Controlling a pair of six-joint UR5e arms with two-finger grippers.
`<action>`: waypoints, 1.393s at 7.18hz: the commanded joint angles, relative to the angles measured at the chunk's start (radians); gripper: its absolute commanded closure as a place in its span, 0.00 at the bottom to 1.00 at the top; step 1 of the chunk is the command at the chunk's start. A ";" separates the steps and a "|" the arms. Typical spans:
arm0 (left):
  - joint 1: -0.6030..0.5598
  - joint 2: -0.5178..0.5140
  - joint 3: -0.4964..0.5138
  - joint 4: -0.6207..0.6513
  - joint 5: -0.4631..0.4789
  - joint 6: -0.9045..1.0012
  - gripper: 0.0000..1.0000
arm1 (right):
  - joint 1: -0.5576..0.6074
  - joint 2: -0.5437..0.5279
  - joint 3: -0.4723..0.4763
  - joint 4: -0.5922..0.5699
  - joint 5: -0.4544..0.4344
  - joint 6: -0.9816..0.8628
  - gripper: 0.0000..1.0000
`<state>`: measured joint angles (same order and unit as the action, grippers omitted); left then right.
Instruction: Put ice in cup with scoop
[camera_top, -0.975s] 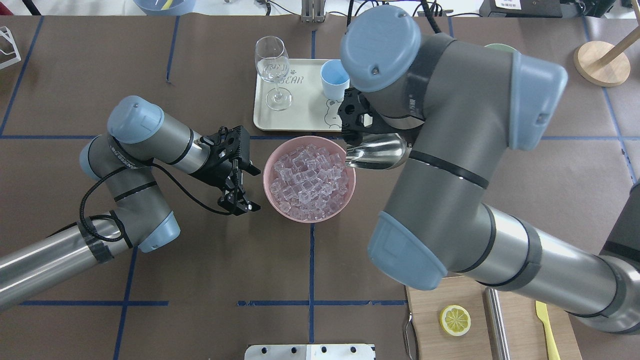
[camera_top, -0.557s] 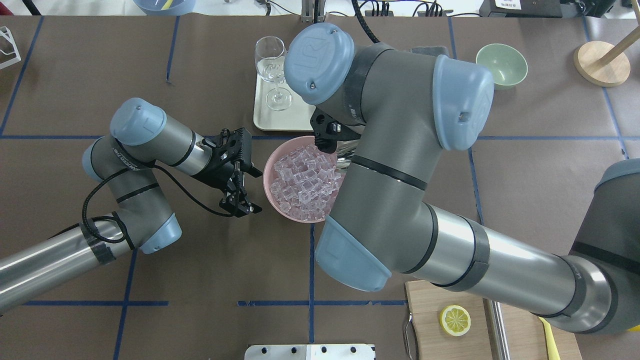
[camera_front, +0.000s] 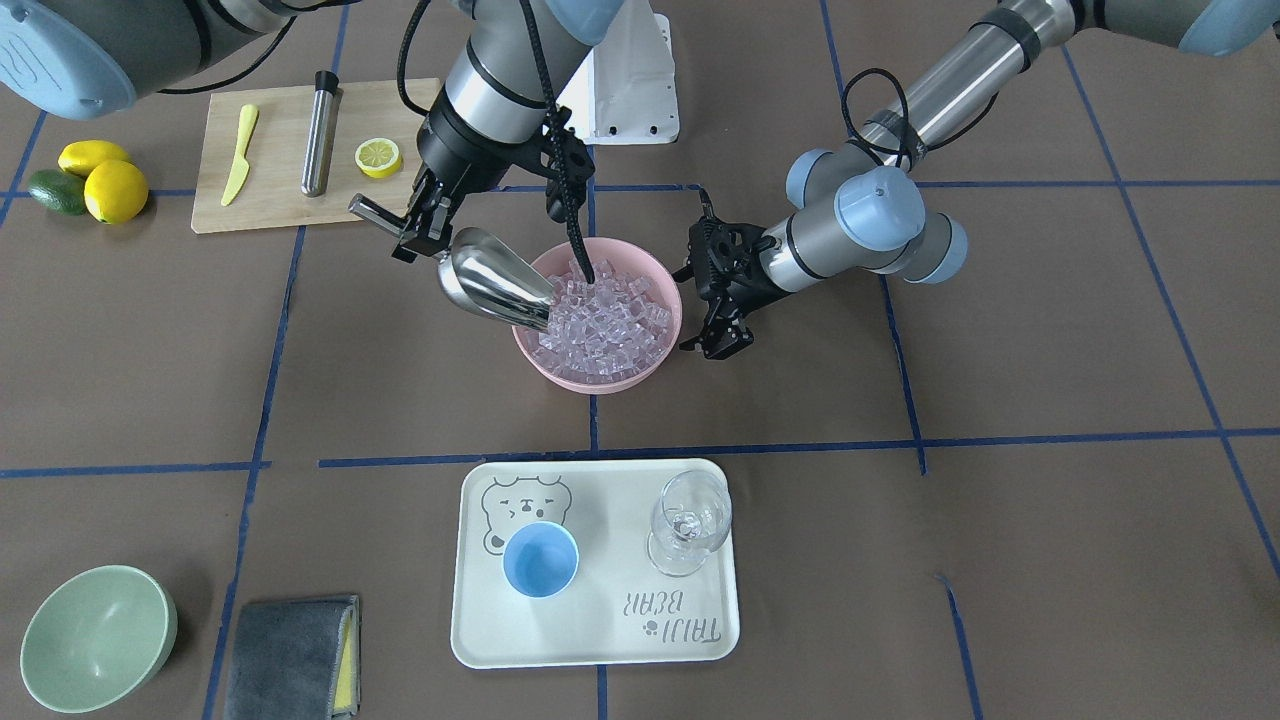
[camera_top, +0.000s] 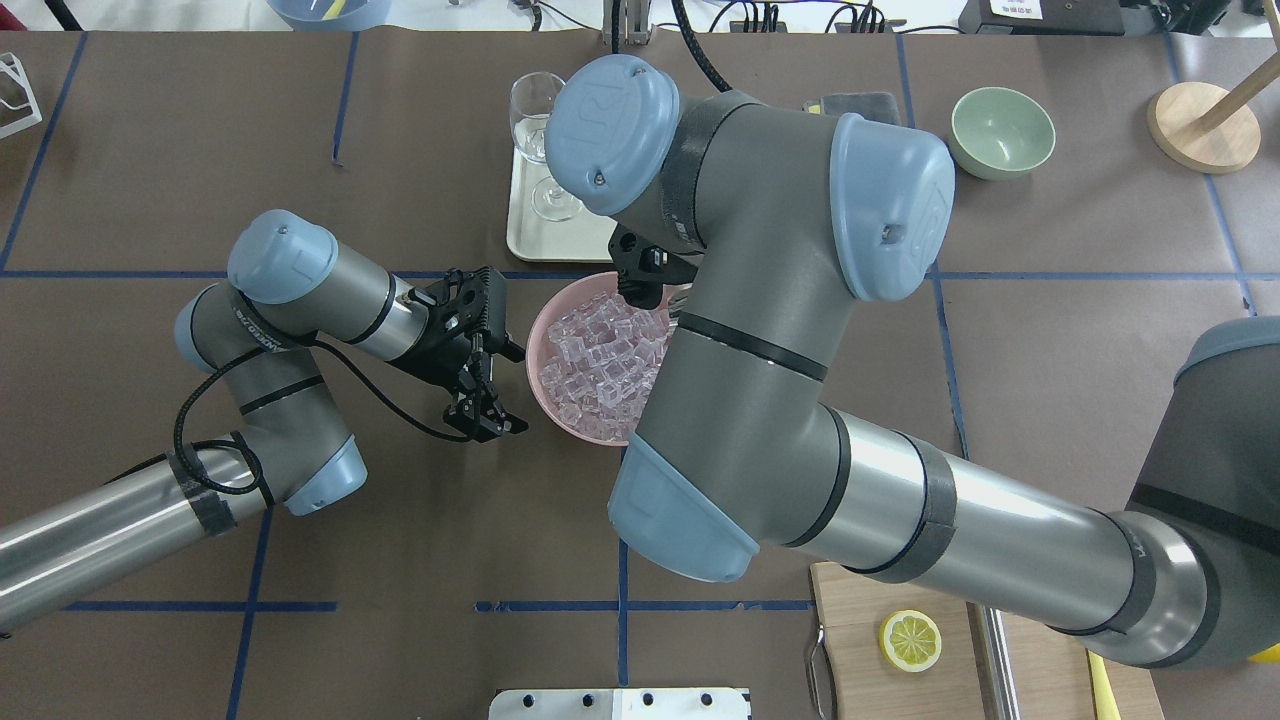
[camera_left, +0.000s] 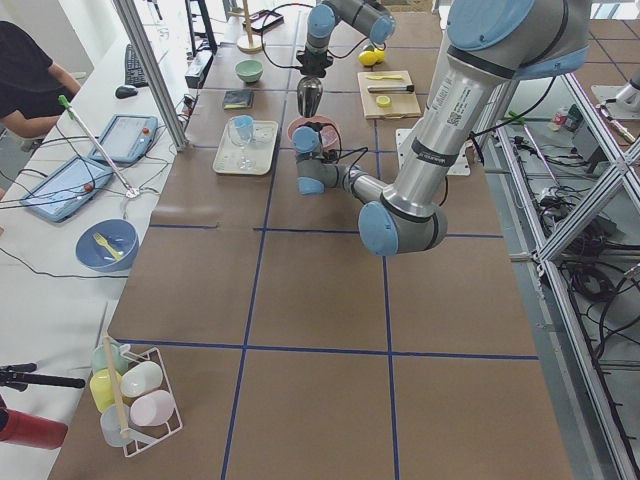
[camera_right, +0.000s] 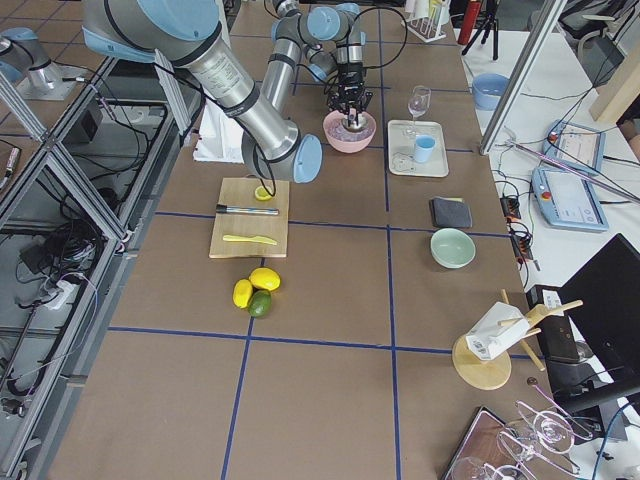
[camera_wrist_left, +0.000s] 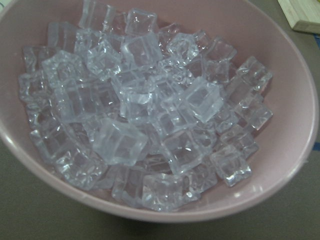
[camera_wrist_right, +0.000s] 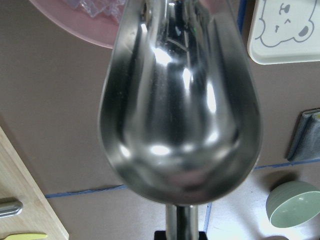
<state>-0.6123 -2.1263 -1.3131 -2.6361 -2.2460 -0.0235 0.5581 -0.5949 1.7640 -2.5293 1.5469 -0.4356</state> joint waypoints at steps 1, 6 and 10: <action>0.006 -0.015 0.002 -0.016 0.006 -0.030 0.00 | -0.004 0.001 -0.018 0.000 -0.017 0.000 1.00; 0.006 -0.014 0.003 -0.018 0.006 -0.030 0.00 | -0.072 0.131 -0.215 -0.100 -0.095 -0.012 1.00; 0.006 -0.014 0.003 -0.018 0.006 -0.030 0.00 | -0.081 0.146 -0.233 -0.163 -0.122 -0.078 1.00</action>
<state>-0.6062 -2.1399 -1.3100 -2.6538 -2.2396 -0.0537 0.4780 -0.4511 1.5346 -2.6811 1.4313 -0.5022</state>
